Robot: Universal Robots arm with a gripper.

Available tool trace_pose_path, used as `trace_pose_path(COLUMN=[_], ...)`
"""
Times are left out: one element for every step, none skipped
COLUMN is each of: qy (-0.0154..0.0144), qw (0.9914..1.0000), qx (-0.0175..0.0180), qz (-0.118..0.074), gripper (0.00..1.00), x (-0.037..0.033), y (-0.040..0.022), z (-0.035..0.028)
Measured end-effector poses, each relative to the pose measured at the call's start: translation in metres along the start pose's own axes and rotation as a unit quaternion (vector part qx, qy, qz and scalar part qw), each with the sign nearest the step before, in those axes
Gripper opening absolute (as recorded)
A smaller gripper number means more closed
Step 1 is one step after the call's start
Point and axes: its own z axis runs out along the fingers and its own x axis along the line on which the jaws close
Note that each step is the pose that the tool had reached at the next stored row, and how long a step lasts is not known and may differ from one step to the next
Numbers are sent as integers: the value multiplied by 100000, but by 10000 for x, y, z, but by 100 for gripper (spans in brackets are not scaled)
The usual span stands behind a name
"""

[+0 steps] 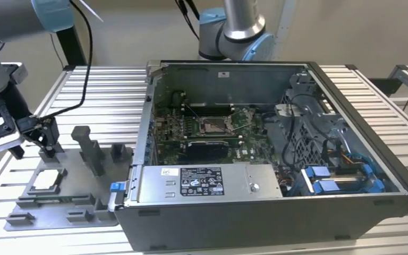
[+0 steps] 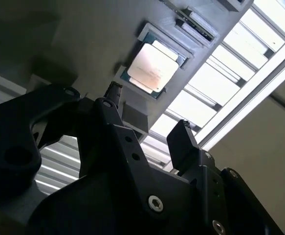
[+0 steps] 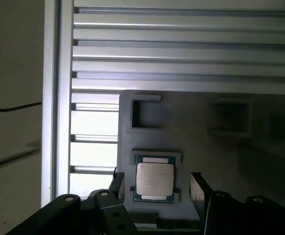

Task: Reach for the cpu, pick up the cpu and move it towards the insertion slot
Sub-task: 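Pick up the cpu and move it towards the insertion slot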

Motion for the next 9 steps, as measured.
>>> trace_pose_path(qy=[-3, -5, -8, -16, -5, -36, -91, -112, -125], qw=[100000, 100000, 100000, 100000, 100000, 100000, 100000, 100000, 100000], qx=[-1, -2, 4, 1, 9, 0, 3, -1, -2], qz=[-1, -4, -4, 3, -2, -2, 1, -2, -4], gripper=[100, 100, 100, 100, 100, 100, 100, 100, 100], x=[0, -1, -1, -1, 0, -1, -1, -1, -1], y=[-3, -7, -8, -10, -19, -23, -23, -24, -25], z=[18, 36, 52, 68, 78, 92, 110, 127, 146])
